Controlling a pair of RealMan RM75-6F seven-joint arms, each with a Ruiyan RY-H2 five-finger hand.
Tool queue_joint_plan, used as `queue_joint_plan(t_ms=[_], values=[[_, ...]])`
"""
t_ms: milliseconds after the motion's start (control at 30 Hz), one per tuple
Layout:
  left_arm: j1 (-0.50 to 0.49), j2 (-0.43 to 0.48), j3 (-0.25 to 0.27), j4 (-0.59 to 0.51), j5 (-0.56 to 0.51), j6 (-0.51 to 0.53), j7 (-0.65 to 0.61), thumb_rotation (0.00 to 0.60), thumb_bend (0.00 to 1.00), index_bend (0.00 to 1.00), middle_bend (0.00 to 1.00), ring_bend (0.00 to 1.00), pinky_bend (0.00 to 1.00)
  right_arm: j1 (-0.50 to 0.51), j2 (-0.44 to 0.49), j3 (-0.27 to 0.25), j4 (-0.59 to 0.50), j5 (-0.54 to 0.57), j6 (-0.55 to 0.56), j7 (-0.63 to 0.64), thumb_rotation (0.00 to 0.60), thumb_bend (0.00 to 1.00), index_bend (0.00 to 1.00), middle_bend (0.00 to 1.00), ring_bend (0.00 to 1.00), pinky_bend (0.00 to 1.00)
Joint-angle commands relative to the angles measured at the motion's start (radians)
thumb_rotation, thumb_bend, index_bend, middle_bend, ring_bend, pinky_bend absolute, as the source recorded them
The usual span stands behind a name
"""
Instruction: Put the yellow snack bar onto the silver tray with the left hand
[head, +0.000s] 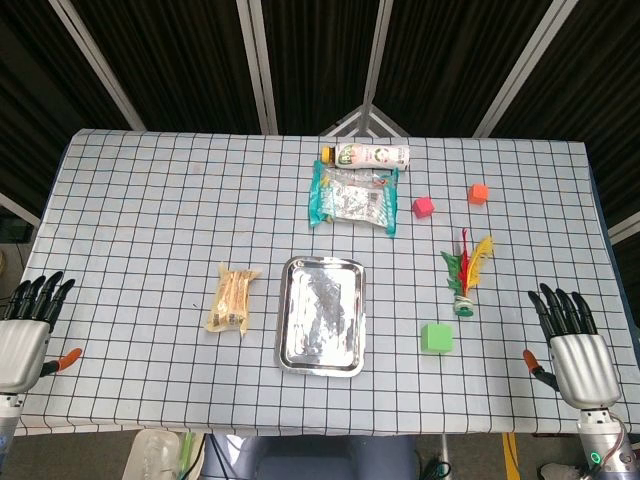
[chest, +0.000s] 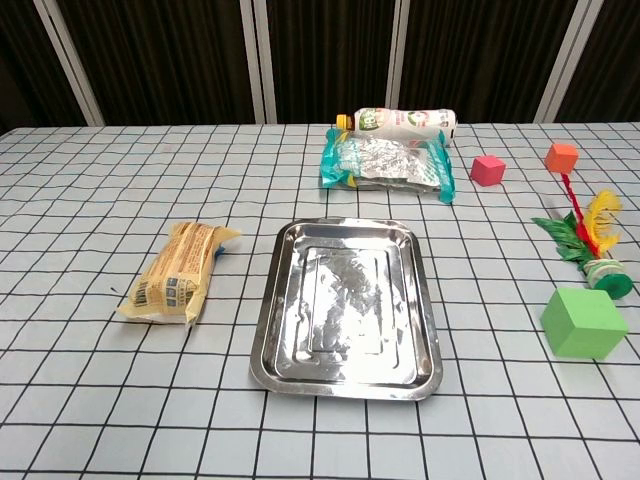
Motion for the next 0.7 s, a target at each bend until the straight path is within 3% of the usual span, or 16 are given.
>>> queue_joint_plan(t_ms=[33,233,533,700], values=[[-0.004,-0.009,0.002,-0.003,-0.002,-0.005,0.018,0.6,0.01,0.0,0.0,0.0,0.04,0.0,0.006,-0.002,-0.005,-0.002,0.004,0.012,0.6,0.34,0.0,0.0,0.0,0.0],[-0.059,-0.032,-0.012,-0.012,0.026,-0.058,0.072,0.6,0.01,0.0,0.0,0.0,0.04,-0.002,0.021,-0.004,-0.006,-0.007,0.005,0.043,0.6,0.34,0.0,0.0,0.0,0.0],[-0.354,-0.109,-0.088,-0.048,-0.001,-0.445,0.33,0.6,0.01,0.0,0.0,0.0,0.03,-0.002,0.046,0.005,0.004,-0.002,0.012,0.12,0.6,0.34,0.0,0.0,0.0,0.0],[-0.468,-0.167,-0.107,-0.02,-0.036,-0.591,0.393,0.6,0.01,0.0,0.0,0.0,0.02,-0.005,0.051,0.009,0.011,0.014,0.01,0.133,0.6,0.34,0.0,0.0,0.0,0.0]])
